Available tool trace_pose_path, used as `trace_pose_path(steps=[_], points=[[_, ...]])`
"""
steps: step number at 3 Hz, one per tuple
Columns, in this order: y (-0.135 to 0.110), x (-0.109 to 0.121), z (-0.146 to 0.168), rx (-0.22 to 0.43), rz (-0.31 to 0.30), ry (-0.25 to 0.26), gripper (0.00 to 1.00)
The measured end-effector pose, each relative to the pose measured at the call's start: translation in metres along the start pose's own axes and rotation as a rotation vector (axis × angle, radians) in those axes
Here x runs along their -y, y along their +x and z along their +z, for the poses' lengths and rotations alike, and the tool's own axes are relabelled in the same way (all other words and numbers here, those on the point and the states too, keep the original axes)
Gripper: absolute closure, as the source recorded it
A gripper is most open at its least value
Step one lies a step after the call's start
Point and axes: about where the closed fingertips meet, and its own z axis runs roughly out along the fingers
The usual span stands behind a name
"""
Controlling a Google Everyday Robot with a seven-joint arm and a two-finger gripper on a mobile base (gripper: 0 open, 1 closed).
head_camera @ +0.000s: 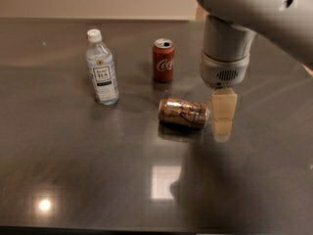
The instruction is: Knock orange can over
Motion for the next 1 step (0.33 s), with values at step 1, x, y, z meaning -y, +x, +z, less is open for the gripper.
trace_pose_path(steps=[1], points=[[-0.0004,-0.0002,0.0002,0.003,0.000,0.000,0.00]])
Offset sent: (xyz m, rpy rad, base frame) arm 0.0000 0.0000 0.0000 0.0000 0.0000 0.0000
